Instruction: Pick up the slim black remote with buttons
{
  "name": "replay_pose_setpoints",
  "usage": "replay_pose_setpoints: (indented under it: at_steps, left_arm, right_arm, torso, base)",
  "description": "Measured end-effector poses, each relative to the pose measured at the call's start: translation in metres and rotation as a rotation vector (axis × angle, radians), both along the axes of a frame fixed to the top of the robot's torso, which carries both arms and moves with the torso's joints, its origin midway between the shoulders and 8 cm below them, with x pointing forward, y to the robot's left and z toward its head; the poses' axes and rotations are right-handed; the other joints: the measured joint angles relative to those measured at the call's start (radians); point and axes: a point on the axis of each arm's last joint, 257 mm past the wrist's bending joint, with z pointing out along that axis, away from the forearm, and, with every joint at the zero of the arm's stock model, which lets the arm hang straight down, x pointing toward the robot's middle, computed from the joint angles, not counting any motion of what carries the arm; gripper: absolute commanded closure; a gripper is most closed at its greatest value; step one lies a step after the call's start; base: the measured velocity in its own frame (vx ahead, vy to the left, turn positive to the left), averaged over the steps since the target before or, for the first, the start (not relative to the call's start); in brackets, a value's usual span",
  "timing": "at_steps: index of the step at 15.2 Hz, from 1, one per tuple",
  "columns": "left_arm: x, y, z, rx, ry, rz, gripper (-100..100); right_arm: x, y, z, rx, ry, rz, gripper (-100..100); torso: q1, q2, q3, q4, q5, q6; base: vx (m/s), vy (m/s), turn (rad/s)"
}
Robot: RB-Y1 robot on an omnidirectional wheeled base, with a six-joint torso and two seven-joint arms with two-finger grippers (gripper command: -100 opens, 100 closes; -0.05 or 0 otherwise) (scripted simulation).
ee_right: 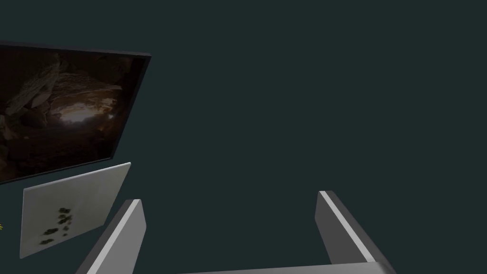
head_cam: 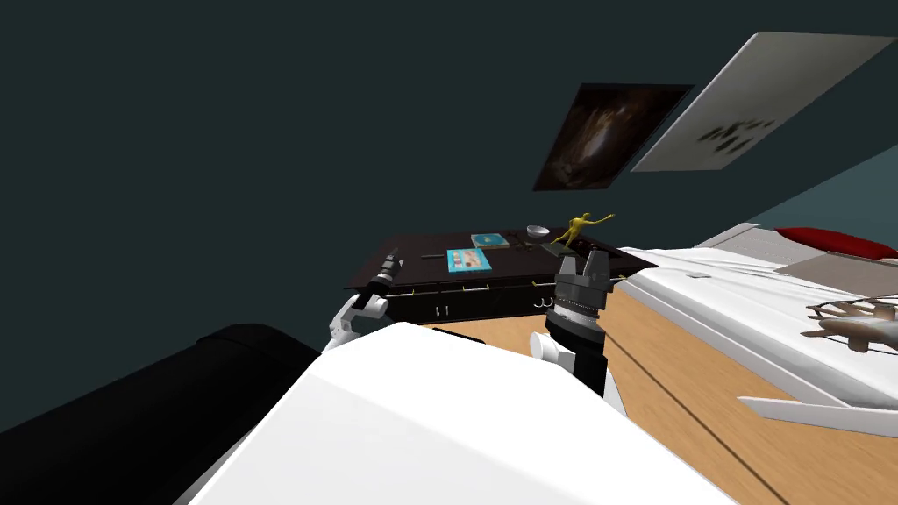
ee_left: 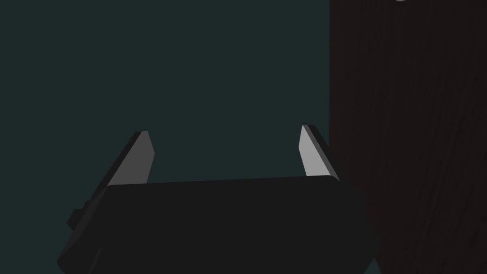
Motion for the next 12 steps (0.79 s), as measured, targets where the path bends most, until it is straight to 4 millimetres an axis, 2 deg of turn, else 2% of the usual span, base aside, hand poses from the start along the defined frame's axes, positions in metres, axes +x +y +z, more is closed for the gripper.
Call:
replay_pose_setpoints:
  at_steps: [8, 10, 12]
  left_arm:
    - [0.006, 0.057, -0.038, -0.035, 0.164, 0.078, -100]
    - [0.007, 0.078, -0.048, -0.047, 0.204, 0.105, -100]
    - [0.007, 0.084, -0.052, -0.056, 0.229, 0.118, -100]
  right_arm:
    - [0.0, 0.0, 0.0, 0.0, 0.0, 0.0, 0]
    - [0.0, 0.0, 0.0, 0.0, 0.0, 0.0, 0]
    - [0.0, 0.0, 0.0, 0.0, 0.0, 0.0, 0]
  torso:
    - [0.0, 0.0, 0.0, 0.0, 0.0, -0.001]
    - [0.0, 0.0, 0.0, 0.0, 0.0, 0.0]
    - [0.0, -0.001, 0.0, 0.0, 0.0, -0.001]
  base:
    - [-0.026, 0.011, -0.175]
    - [-0.024, 0.01, -0.165]
    - [-0.015, 0.006, -0.083]
